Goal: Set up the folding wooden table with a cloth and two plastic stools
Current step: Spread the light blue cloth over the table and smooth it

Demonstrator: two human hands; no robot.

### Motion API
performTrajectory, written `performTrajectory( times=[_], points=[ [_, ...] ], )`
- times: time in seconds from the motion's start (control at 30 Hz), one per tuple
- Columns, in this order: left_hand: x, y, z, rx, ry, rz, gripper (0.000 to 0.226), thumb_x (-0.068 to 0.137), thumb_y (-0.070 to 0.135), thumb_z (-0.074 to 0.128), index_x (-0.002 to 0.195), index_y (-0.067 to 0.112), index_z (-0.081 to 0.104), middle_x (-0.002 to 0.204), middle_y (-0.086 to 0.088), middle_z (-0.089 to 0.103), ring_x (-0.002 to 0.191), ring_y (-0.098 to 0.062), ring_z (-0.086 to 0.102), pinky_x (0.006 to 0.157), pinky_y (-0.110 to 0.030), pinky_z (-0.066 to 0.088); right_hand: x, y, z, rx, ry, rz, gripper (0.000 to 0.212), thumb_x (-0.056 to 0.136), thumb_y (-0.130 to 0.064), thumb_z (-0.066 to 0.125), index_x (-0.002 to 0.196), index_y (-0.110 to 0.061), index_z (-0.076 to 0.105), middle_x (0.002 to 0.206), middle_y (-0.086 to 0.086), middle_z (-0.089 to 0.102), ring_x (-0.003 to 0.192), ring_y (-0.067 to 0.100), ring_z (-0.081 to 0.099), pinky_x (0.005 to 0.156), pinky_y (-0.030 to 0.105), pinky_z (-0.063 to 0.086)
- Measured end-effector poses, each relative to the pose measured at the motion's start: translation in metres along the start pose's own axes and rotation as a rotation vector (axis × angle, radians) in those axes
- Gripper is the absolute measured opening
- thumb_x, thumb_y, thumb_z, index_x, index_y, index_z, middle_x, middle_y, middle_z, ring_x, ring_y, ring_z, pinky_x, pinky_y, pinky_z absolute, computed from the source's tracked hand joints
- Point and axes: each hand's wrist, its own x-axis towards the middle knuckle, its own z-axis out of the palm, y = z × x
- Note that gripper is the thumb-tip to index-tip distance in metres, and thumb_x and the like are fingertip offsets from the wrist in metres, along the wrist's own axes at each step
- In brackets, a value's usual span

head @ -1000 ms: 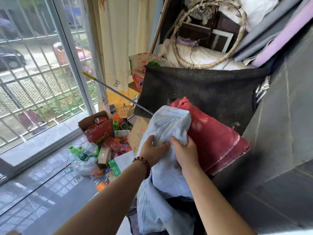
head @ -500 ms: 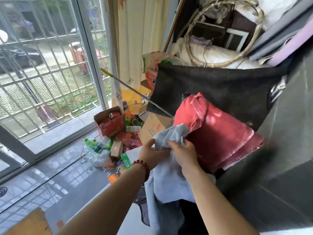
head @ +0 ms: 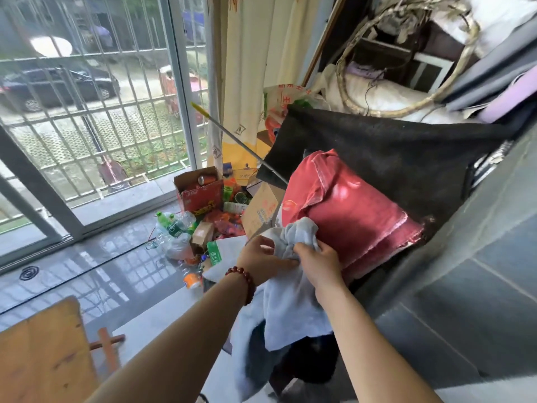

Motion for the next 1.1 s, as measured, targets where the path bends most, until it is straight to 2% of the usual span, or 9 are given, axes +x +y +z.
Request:
performTrajectory(
  times=[0.1,0.3,0.37,0.47,0.63,0.7,0.83,1.0,1.1],
  points=[
    [-0.022,-0.013,0.024,-0.047,0.025,0.001,0.083,0.024,0.048,0.083,0.096,0.017,0.053,0.104,-0.011,0.065,0.096,-0.029,0.064,0.085,-0.045,0.055,-0.015,0.012,-0.023,0.004,-0.024,-0.016,0.015,0.079,-0.007,0.057,0.069,-0.010,0.068,0.056,-0.005,0.059,0.054,0.010,0.050,0.054,0.024,0.041],
    [-0.067,-0.043,0.037,-0.115,0.182,0.013,0.055,0.062,0.019,0.087,0.104,0.006,0.054,0.103,-0.011,0.062,0.092,-0.024,0.062,0.079,-0.037,0.055,-0.047,0.025,-0.036,-0.054,-0.139,-0.050,0.009,0.081,-0.008,0.059,0.079,-0.007,0.068,0.063,-0.005,0.060,0.056,0.007,0.050,0.046,0.012,0.038],
    [-0.086,-0.053,0.033,-0.150,0.214,0.008,0.046,0.064,0.018,0.086,0.095,0.007,0.053,0.085,-0.006,0.058,0.073,-0.017,0.057,0.062,-0.028,0.049,-0.060,0.029,-0.032,-0.071,-0.187,-0.053,0.011,0.080,-0.011,0.062,0.083,-0.002,0.067,0.066,-0.002,0.060,0.061,0.014,0.051,0.052,0.020,0.040],
    [-0.111,-0.066,0.024,-0.193,0.272,0.040,0.036,0.066,0.017,0.085,0.074,0.014,0.050,0.063,0.002,0.044,0.057,-0.011,0.041,0.057,-0.025,0.039,-0.080,0.031,-0.022,-0.088,-0.273,-0.101,0.018,0.079,-0.020,0.071,0.090,-0.005,0.067,0.078,0.003,0.062,0.078,0.020,0.057,0.066,0.026,0.041],
    [-0.151,-0.082,0.003,-0.174,0.346,0.076,0.028,0.074,0.011,0.078,0.074,0.015,0.051,0.067,-0.002,0.048,0.058,-0.011,0.042,0.053,-0.017,0.037,-0.121,0.024,-0.004,-0.111,-0.420,-0.138,0.026,0.081,-0.026,0.072,0.102,-0.013,0.065,0.103,0.008,0.065,0.094,0.022,0.058,0.077,0.029,0.043],
    [-0.167,-0.089,-0.009,-0.198,0.376,0.068,0.029,0.074,0.010,0.079,0.075,0.016,0.050,0.070,-0.001,0.053,0.057,-0.009,0.046,0.051,-0.015,0.039,-0.139,0.019,0.004,-0.127,-0.487,-0.130,0.029,0.084,-0.025,0.069,0.110,-0.016,0.061,0.099,-0.002,0.059,0.089,0.016,0.054,0.075,0.026,0.041],
    [-0.204,-0.110,-0.036,-0.231,0.460,0.078,0.030,0.070,0.016,0.082,0.075,0.018,0.052,0.079,0.000,0.061,0.062,-0.007,0.050,0.053,-0.015,0.040,-0.176,0.015,0.029,-0.162,-0.585,-0.160,0.014,0.085,-0.019,0.066,0.097,-0.019,0.058,0.079,-0.008,0.055,0.067,-0.001,0.045,0.054,0.016,0.035],
    [-0.259,-0.151,-0.077,-0.310,0.551,0.078,0.035,0.062,0.021,0.086,0.074,0.022,0.054,0.079,0.001,0.062,0.068,-0.012,0.053,0.065,-0.027,0.043,-0.241,0.024,0.073,-0.178,-0.654,-0.237,0.010,0.084,-0.016,0.065,0.092,-0.019,0.060,0.075,-0.007,0.057,0.067,0.002,0.051,0.052,0.015,0.038],
    [-0.302,-0.179,-0.104,-0.297,0.599,0.059,0.032,0.066,0.016,0.085,0.077,0.022,0.056,0.085,-0.001,0.064,0.069,-0.010,0.055,0.064,-0.024,0.044,-0.290,0.035,0.100,-0.172,-0.707,-0.241,0.011,0.084,-0.007,0.063,0.090,-0.016,0.062,0.071,-0.006,0.059,0.065,0.007,0.054,0.051,0.013,0.043]
  ],
)
